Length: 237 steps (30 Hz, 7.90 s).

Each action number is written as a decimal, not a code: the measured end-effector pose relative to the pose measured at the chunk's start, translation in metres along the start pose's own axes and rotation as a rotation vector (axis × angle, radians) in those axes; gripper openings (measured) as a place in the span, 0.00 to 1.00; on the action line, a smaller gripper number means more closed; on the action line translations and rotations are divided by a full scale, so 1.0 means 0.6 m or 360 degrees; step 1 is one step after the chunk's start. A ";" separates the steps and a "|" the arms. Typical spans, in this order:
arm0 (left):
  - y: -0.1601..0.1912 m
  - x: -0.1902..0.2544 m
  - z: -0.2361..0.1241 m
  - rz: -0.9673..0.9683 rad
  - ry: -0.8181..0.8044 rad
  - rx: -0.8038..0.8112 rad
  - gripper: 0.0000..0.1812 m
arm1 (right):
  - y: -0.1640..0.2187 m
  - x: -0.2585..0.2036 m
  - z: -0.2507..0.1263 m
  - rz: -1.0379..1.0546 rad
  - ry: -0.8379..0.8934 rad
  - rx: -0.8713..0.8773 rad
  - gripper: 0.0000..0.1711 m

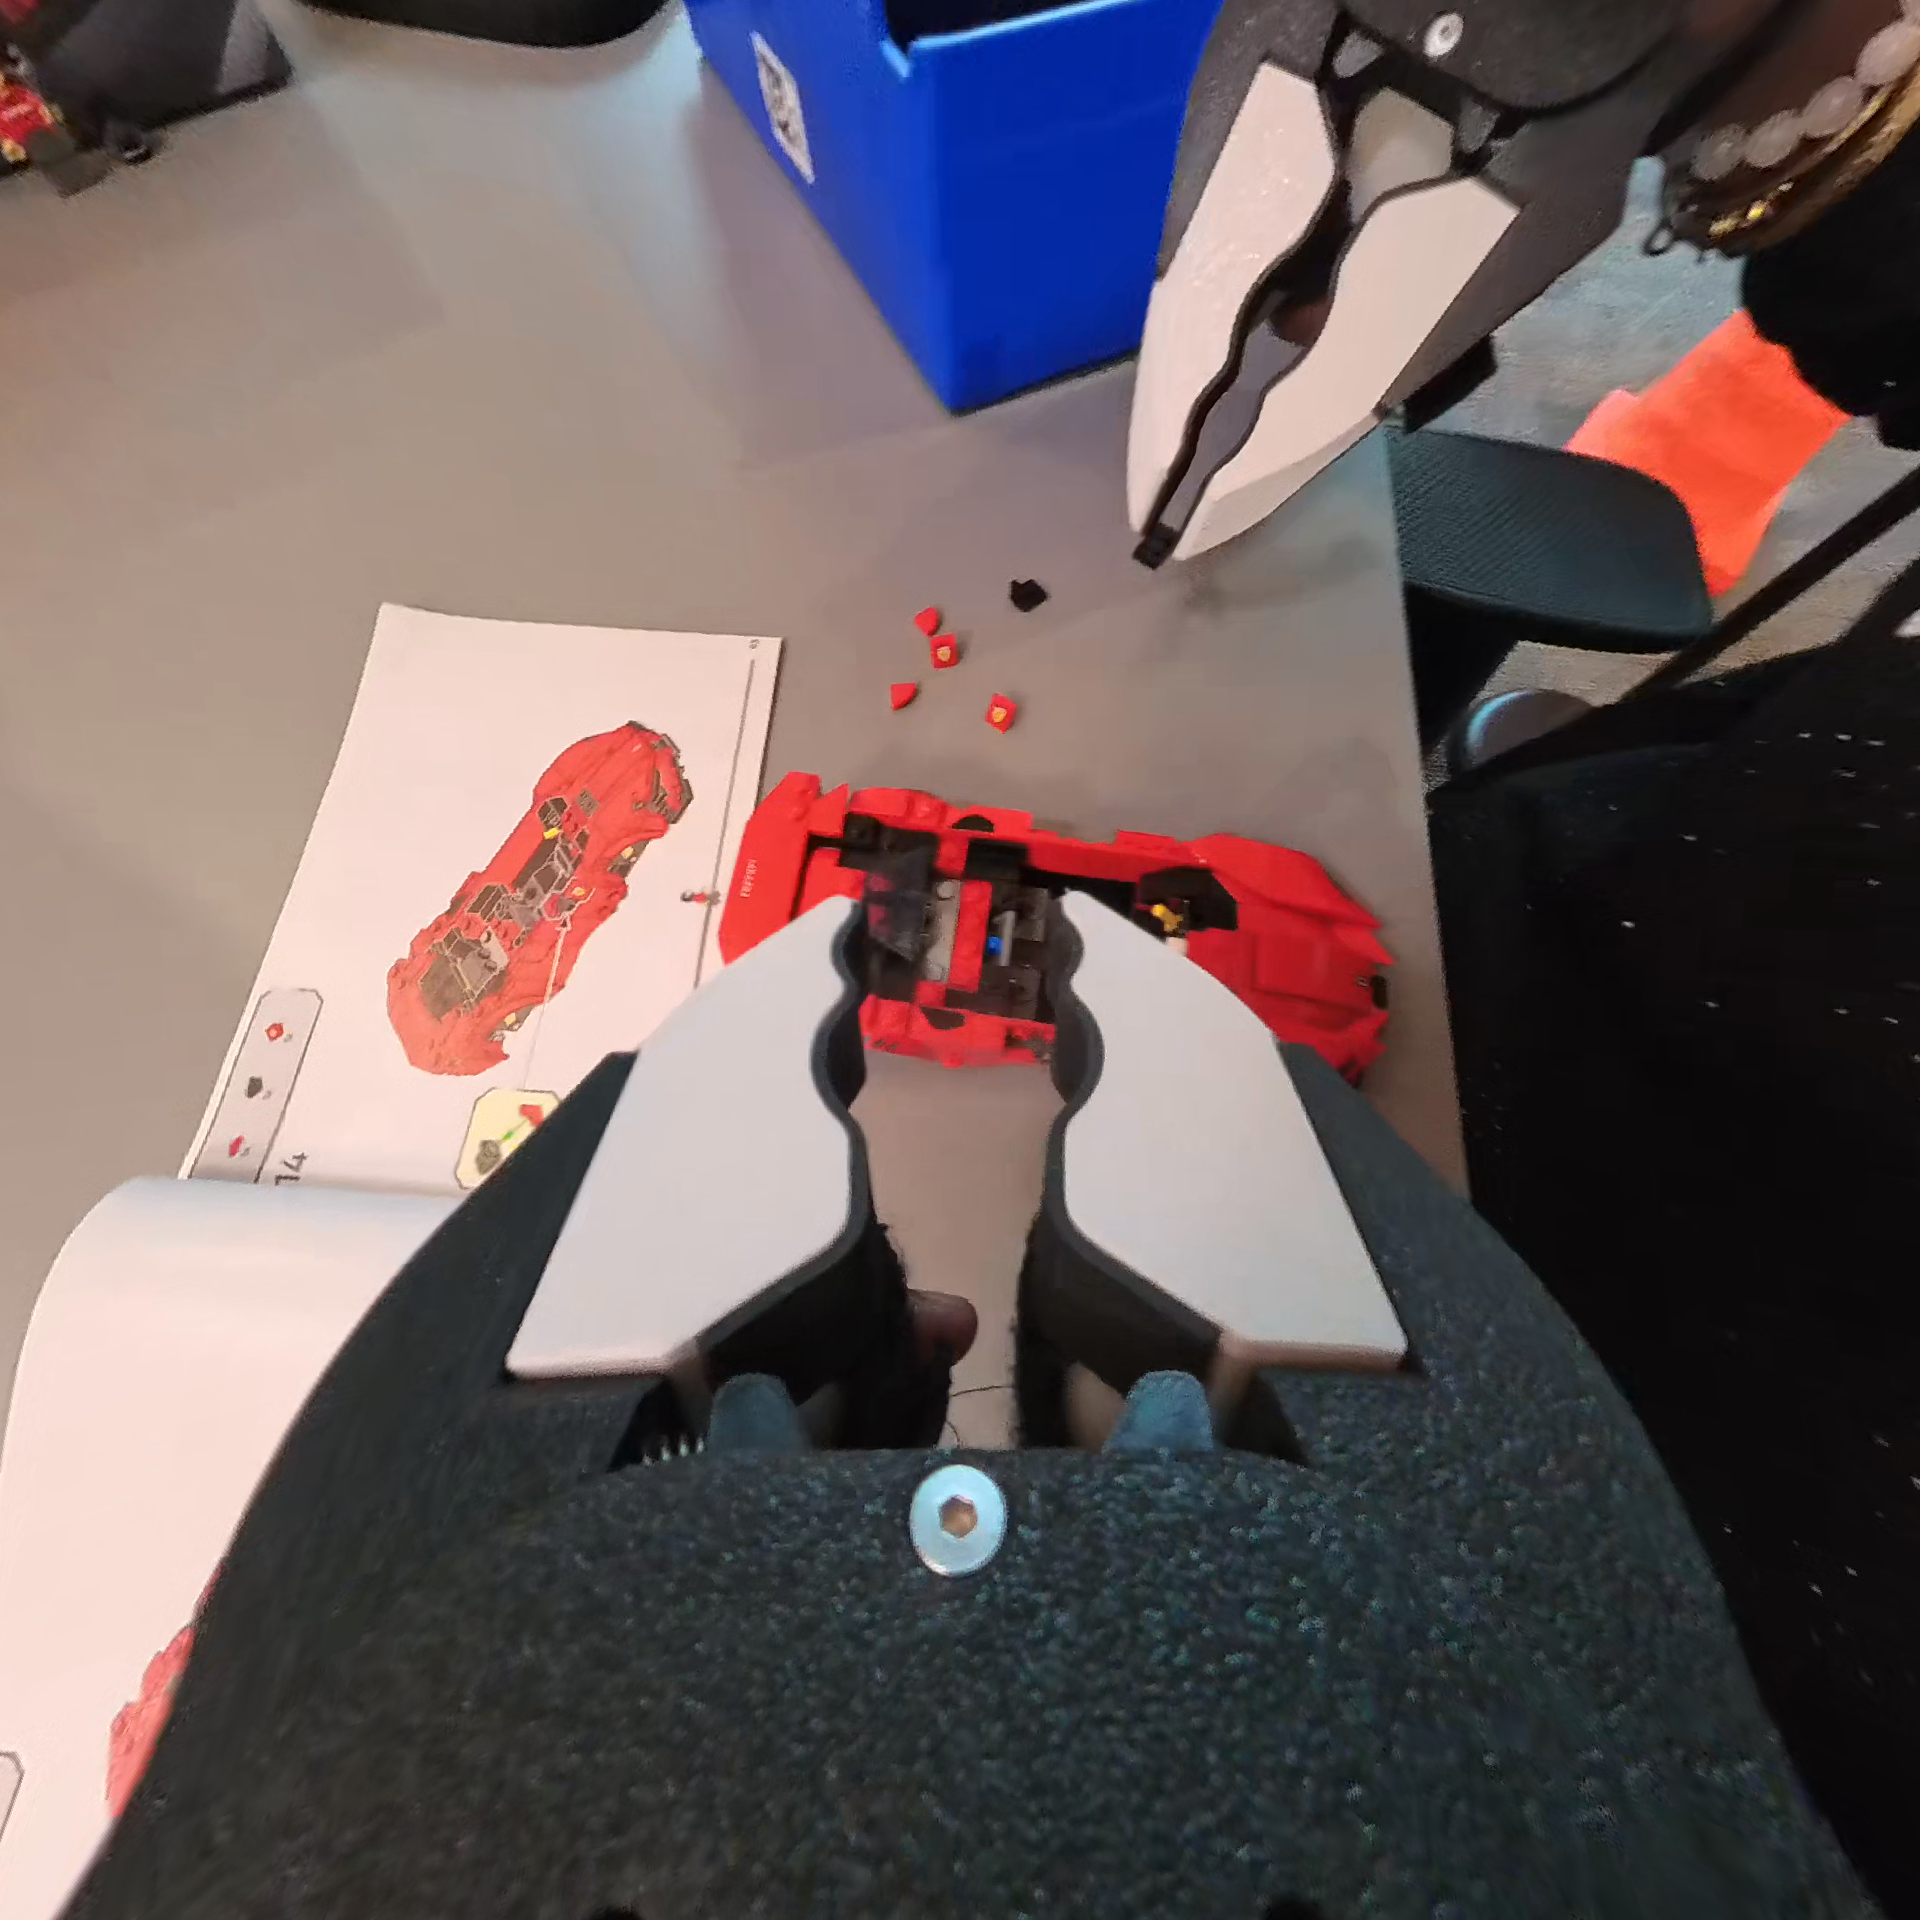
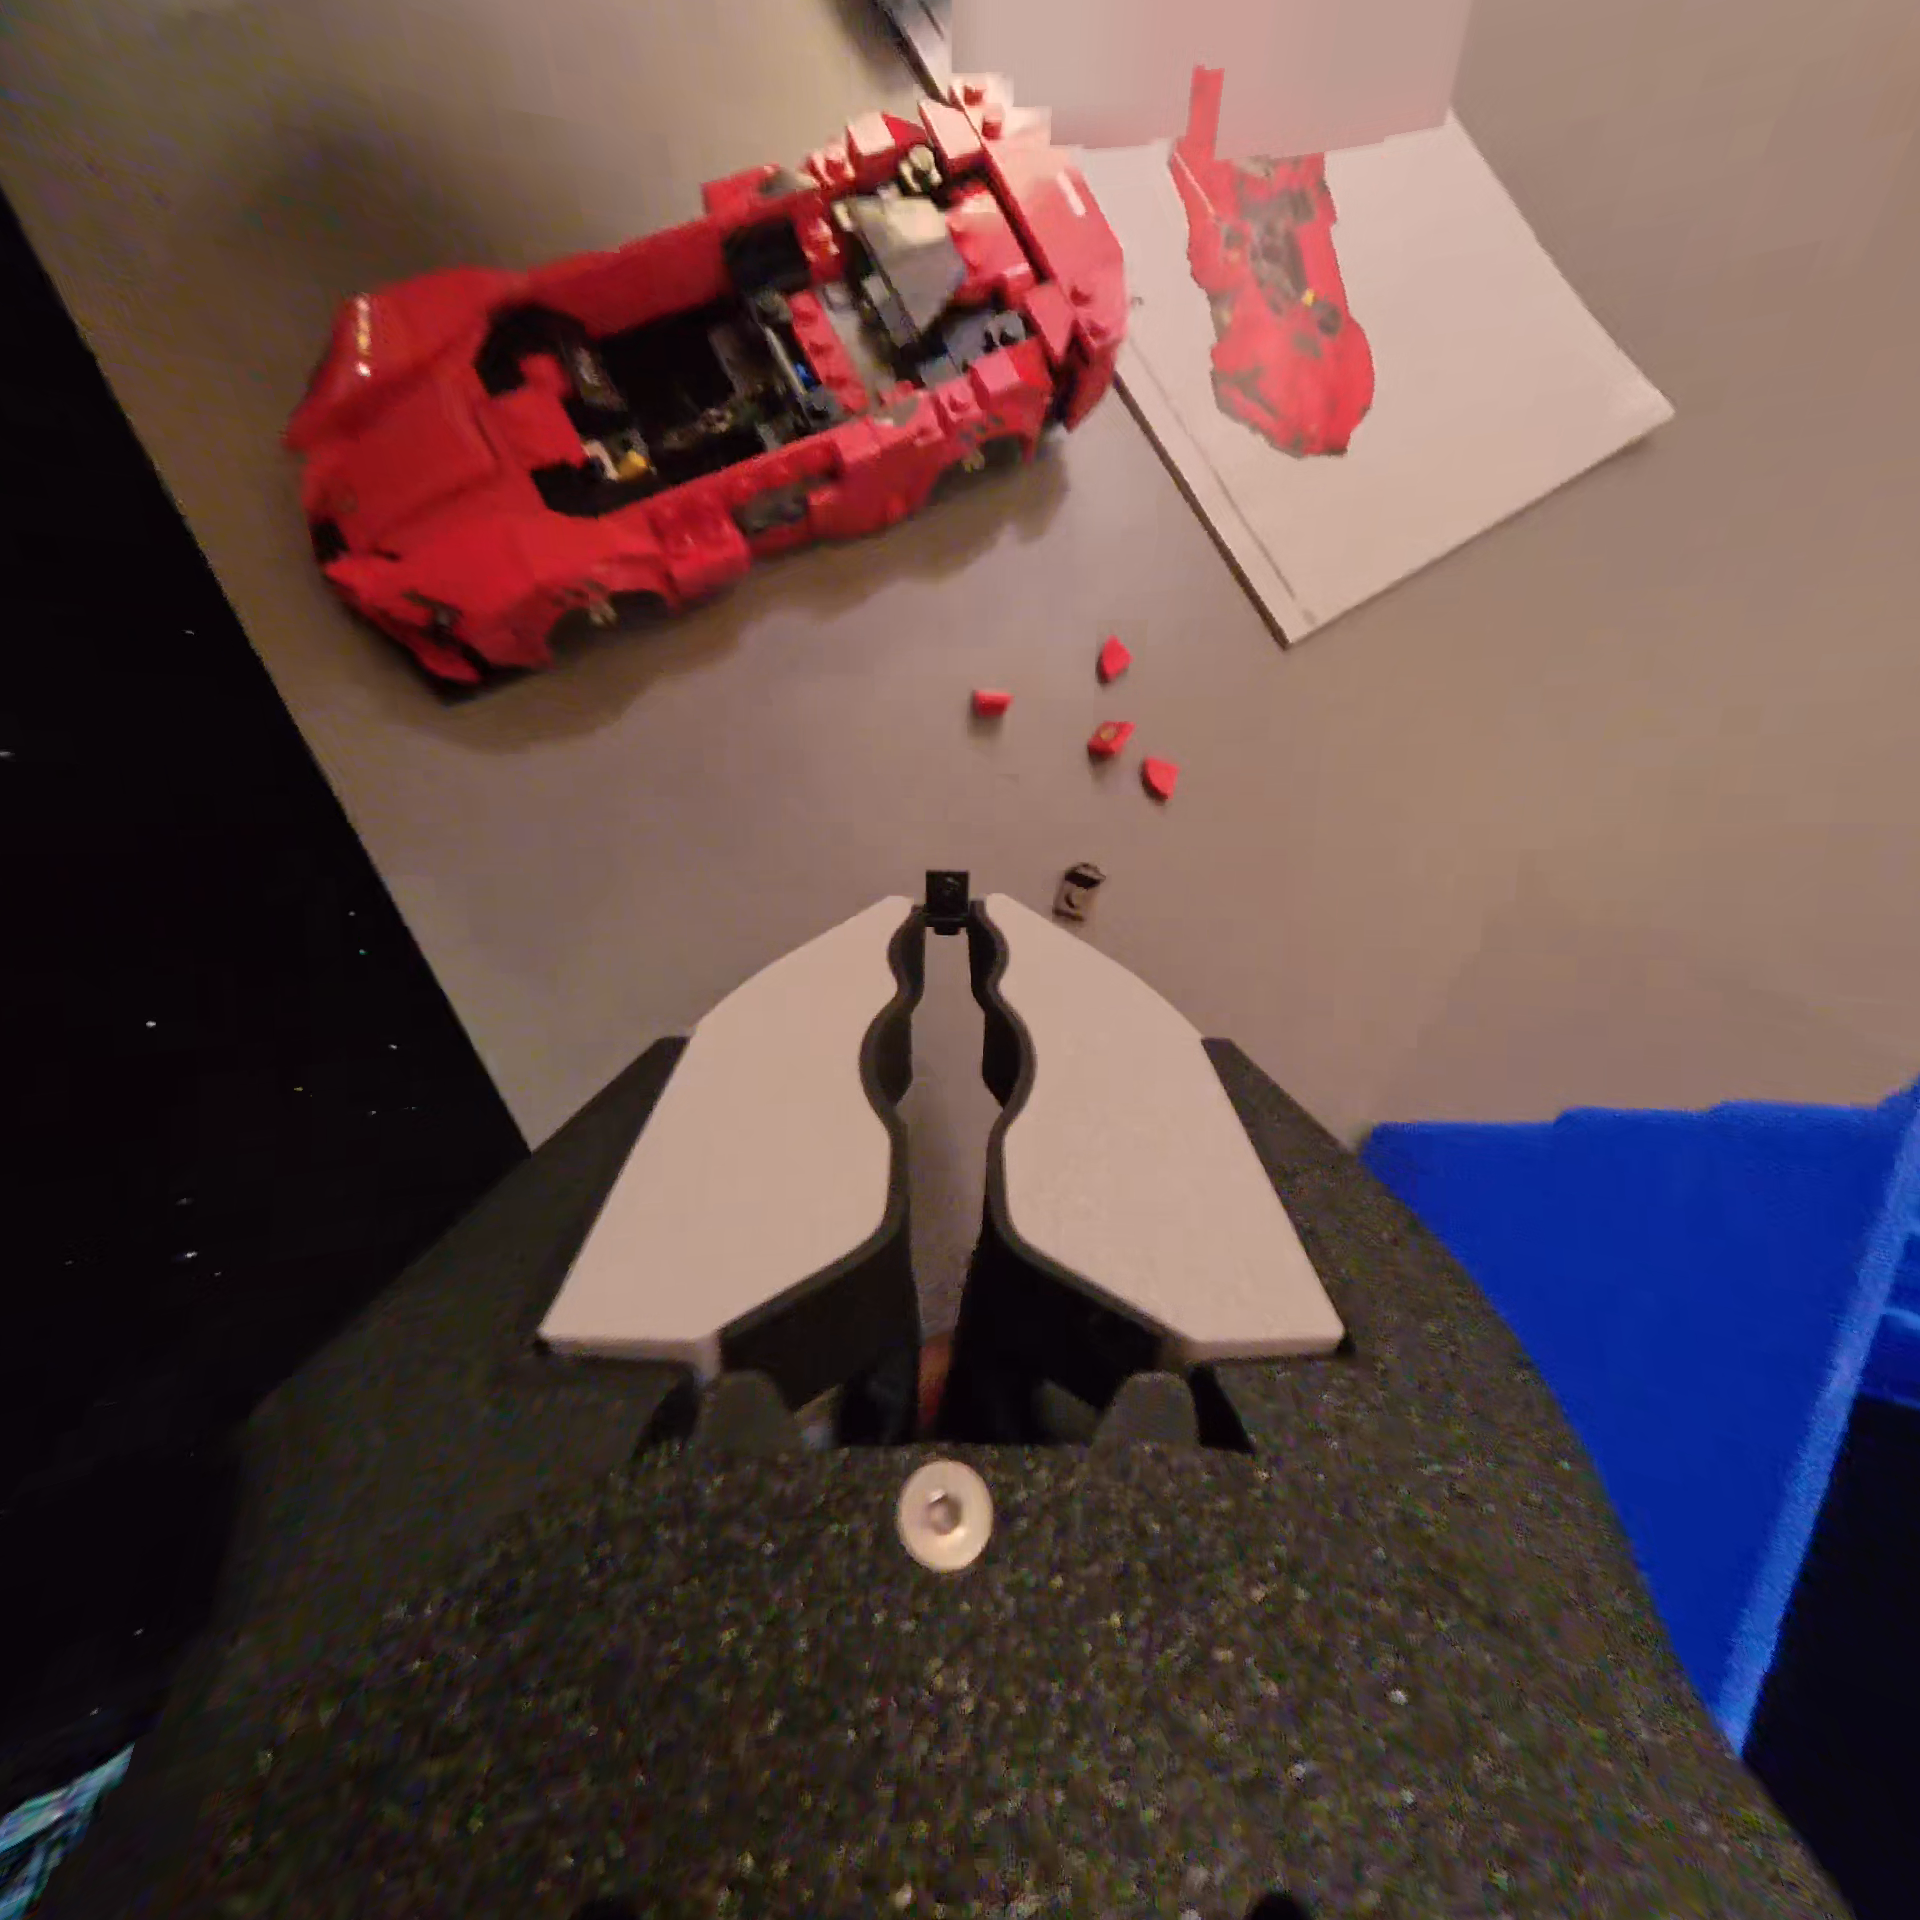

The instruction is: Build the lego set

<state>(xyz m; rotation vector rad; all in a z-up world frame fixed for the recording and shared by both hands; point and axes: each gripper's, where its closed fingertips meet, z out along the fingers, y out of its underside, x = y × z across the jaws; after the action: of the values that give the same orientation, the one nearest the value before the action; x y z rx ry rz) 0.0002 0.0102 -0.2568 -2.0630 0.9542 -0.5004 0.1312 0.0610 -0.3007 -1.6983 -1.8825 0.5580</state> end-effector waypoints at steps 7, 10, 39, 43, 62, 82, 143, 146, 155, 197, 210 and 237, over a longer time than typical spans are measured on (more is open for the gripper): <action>0.014 -0.020 0.026 -0.0037 -0.0120 -0.0079 0.22 | 0.022 0.055 -0.002 0.0018 0.0206 -0.0014 0.05; 0.016 -0.030 0.033 -0.0038 -0.0155 -0.0099 0.22 | 0.028 0.071 -0.006 0.0065 0.0252 -0.0017 0.05; -0.018 -0.198 0.013 -0.0188 -0.0689 0.0018 0.65 | -0.250 0.145 0.086 0.0004 -0.0130 0.0732 0.05; 0.001 -0.204 0.009 -0.0187 -0.0732 0.0010 0.65 | -0.234 0.145 0.106 0.0023 -0.0123 0.0720 0.05; -0.008 -0.186 0.025 -0.0176 -0.0671 0.0101 0.58 | -0.226 0.125 0.119 -0.0009 -0.0191 0.0713 0.05; -0.006 -0.192 0.024 -0.0148 -0.0691 0.0136 0.48 | -0.227 0.132 0.115 0.0008 -0.0151 0.0735 0.05; 0.048 -0.070 0.011 -0.0103 -0.0049 -0.0046 0.24 | -0.087 0.035 0.111 -0.0207 -0.0506 -0.0154 0.27; 0.072 -0.049 0.019 -0.0036 0.0019 -0.0129 0.13 | -0.071 0.021 0.119 -0.0284 -0.0538 -0.0242 0.23; 0.079 -0.014 0.044 -0.0022 0.0085 -0.0152 0.05 | -0.089 -0.007 0.133 -0.0295 -0.0592 -0.0192 0.14; 0.133 -0.139 -0.014 -0.0273 -0.0473 -0.0275 0.16 | -0.127 0.112 0.182 -0.0046 -0.0225 -0.0113 0.09; 0.126 -0.040 -0.015 -0.0287 -0.0222 -0.0178 0.09 | -0.085 -0.061 0.121 -0.0226 -0.0698 -0.0209 0.10; 0.101 0.045 -0.081 -0.0112 -0.0586 -0.0221 0.09 | -0.201 -0.125 0.210 -0.0298 -0.0562 0.0038 0.15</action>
<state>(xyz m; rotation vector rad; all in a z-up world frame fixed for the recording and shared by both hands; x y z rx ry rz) -0.0402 -0.0587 -0.2746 -2.2185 0.7145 -0.0822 -0.0372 -0.0213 -0.3301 -1.4587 -2.2401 0.8435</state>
